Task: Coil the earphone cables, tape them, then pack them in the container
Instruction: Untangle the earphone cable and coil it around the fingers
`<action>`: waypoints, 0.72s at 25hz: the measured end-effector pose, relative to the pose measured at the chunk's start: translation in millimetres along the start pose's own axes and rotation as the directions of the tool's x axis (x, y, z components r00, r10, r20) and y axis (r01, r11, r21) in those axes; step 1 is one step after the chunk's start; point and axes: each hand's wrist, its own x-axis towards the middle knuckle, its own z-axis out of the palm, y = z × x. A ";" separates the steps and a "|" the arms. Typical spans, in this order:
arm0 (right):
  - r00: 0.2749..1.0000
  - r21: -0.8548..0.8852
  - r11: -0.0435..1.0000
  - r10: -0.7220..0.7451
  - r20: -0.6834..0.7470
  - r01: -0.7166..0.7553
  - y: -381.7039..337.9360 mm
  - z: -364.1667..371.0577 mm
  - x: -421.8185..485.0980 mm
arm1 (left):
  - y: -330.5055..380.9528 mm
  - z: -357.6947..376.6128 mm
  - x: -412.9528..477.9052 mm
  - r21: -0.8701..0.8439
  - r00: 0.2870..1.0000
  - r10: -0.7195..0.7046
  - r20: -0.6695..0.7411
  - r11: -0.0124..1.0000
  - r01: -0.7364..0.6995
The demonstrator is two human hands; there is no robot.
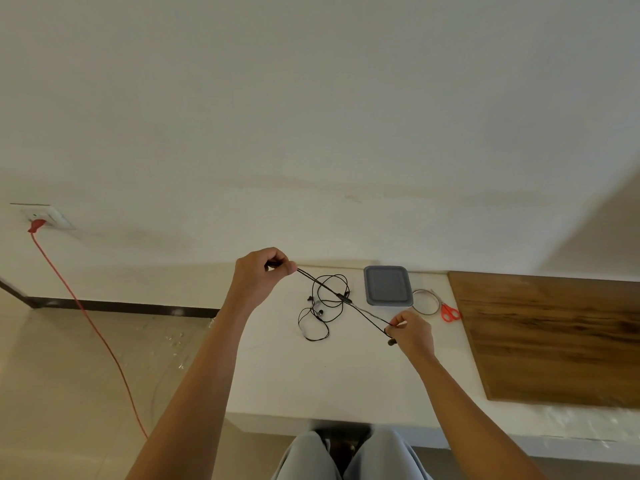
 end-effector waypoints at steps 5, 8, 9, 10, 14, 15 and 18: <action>0.996 0.000 0.999 -0.041 0.074 0.041 5.9 5.2 2.8 | 4.1 2.0 1.1 -0.008 1.000 0.003 0.014 1.000 -0.002; 0.997 0.018 0.998 -0.055 0.061 0.054 10.5 4.1 2.6 | 4.5 1.8 1.4 -0.009 1.000 0.002 0.015 1.000 -0.002; 0.996 0.013 0.998 -0.066 0.055 0.066 12.2 3.8 2.1 | 4.7 2.1 1.1 -0.011 1.000 0.001 0.011 1.000 0.000; 0.996 0.013 0.998 -0.069 0.047 0.069 13.5 3.8 2.1 | 5.0 2.0 0.7 -0.014 1.000 -0.001 0.006 1.000 0.001; 0.998 0.019 0.999 0.046 0.053 -0.047 18.9 1.6 5.3 | 5.5 5.3 -0.5 -0.018 0.999 -0.014 0.039 1.000 0.015; 0.993 -0.002 0.997 0.076 0.090 -0.076 20.2 0.3 5.1 | 5.7 7.6 -1.1 -0.020 0.998 -0.026 0.054 0.999 0.027; 0.963 -0.126 0.987 0.130 0.235 -0.102 11.8 -5.3 1.8 | 7.3 17.6 -4.5 -0.036 0.992 -0.068 0.108 0.997 0.072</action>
